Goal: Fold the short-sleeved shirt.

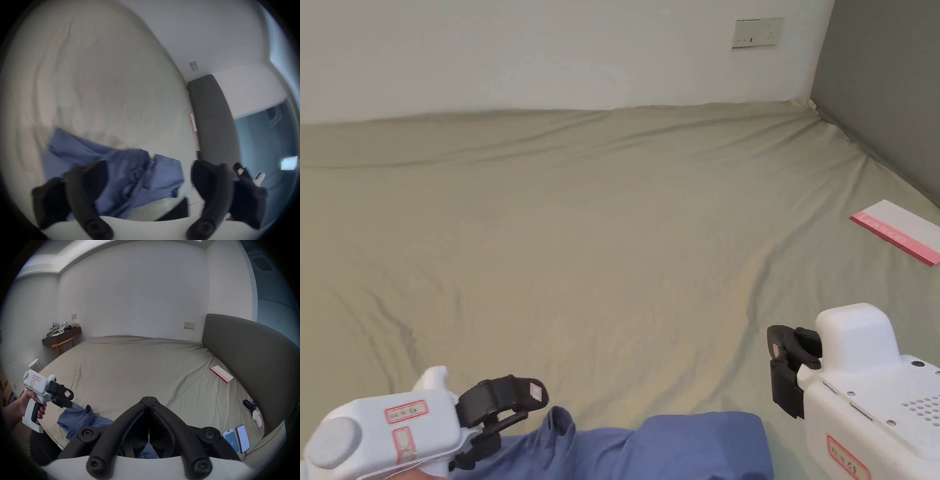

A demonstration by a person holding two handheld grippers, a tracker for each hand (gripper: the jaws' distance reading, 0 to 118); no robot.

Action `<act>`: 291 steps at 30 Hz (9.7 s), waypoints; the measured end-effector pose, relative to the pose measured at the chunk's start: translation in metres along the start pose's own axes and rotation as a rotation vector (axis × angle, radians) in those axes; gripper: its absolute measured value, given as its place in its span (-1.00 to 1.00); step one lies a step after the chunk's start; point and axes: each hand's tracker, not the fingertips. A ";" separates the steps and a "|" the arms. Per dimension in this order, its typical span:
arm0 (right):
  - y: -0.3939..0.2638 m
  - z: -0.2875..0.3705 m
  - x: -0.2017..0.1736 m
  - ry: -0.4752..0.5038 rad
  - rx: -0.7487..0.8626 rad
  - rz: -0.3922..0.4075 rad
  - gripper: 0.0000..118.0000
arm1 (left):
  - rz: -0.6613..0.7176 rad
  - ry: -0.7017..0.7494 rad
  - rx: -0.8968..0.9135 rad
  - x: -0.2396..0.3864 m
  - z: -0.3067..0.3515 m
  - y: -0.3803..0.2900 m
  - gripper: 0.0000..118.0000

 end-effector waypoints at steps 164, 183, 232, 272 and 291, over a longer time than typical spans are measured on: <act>-0.126 -0.147 -0.120 0.381 -0.581 0.218 -0.98 | -0.137 -0.038 -0.129 -0.078 -0.024 -0.027 0.95; -0.074 -0.113 -0.088 0.313 -0.384 0.274 -0.97 | -0.125 0.053 -0.183 -0.039 -0.073 -0.040 -0.48; 0.010 -0.093 -0.216 0.048 -0.051 0.319 -0.97 | -0.469 1.370 0.040 -0.324 0.239 0.129 -0.48; 0.084 0.073 -0.116 -0.135 0.448 0.247 -0.97 | -0.908 0.465 1.112 0.217 0.143 -0.099 -1.00; 0.057 0.068 -0.103 -0.122 0.403 0.167 -0.97 | -0.942 0.528 1.020 0.196 0.116 -0.112 -1.00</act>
